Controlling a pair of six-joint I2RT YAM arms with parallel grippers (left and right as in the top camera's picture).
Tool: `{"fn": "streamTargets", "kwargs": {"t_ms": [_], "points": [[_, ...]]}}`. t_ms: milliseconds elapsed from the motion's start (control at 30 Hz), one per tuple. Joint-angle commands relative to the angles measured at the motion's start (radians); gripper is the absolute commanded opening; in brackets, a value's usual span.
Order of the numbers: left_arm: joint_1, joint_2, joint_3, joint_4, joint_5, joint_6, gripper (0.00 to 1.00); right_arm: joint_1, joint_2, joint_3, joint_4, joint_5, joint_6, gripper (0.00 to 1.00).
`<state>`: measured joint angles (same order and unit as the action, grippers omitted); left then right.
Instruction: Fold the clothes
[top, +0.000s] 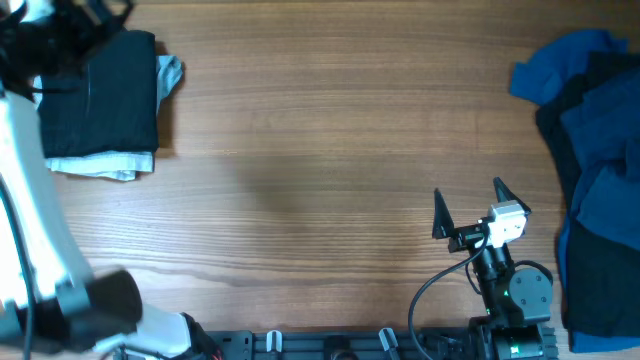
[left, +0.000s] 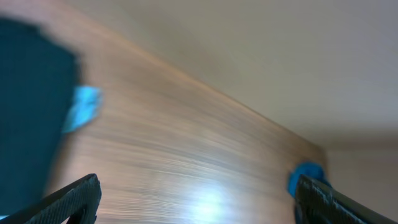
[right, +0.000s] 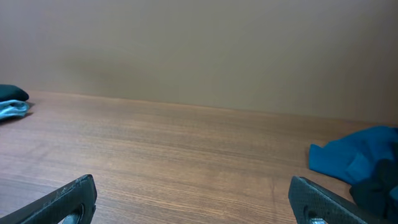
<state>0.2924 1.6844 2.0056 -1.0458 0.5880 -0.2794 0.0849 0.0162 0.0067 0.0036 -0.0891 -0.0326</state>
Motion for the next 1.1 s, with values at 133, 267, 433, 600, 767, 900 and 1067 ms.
{"fn": "streamTargets", "kwargs": {"t_ms": [133,267,433,600,767,900,1067], "points": [[-0.375,-0.227,0.002,-0.005,-0.095,0.018,1.0,0.007,-0.013,-0.002,0.003,-0.011,-0.019,1.0],[-0.508,-0.299,0.002,-0.033,-0.164,0.017,1.0,0.007,-0.013,-0.002,0.003,-0.011,-0.02,1.0],[-0.557,-0.382,-0.03,-0.087,-0.164,0.016,1.0,0.007,-0.013,-0.002,0.003,-0.011,-0.019,1.0],[-0.557,-0.521,-0.301,0.082,-0.192,0.012,1.0,0.007,-0.013,-0.002,0.003,-0.011,-0.019,1.0],[-0.557,-0.679,-0.669,0.376,-0.193,0.008,1.0,0.007,-0.013,-0.002,0.003,-0.011,-0.019,1.0],[-0.557,-0.799,-0.988,0.676,-0.242,0.009,1.0,0.008,-0.013,-0.002,0.003,-0.011,-0.02,1.0],[-0.557,-0.911,-1.338,0.98,-0.367,0.01,1.0,0.007,-0.013,-0.002,0.003,-0.011,-0.02,1.0]]}}
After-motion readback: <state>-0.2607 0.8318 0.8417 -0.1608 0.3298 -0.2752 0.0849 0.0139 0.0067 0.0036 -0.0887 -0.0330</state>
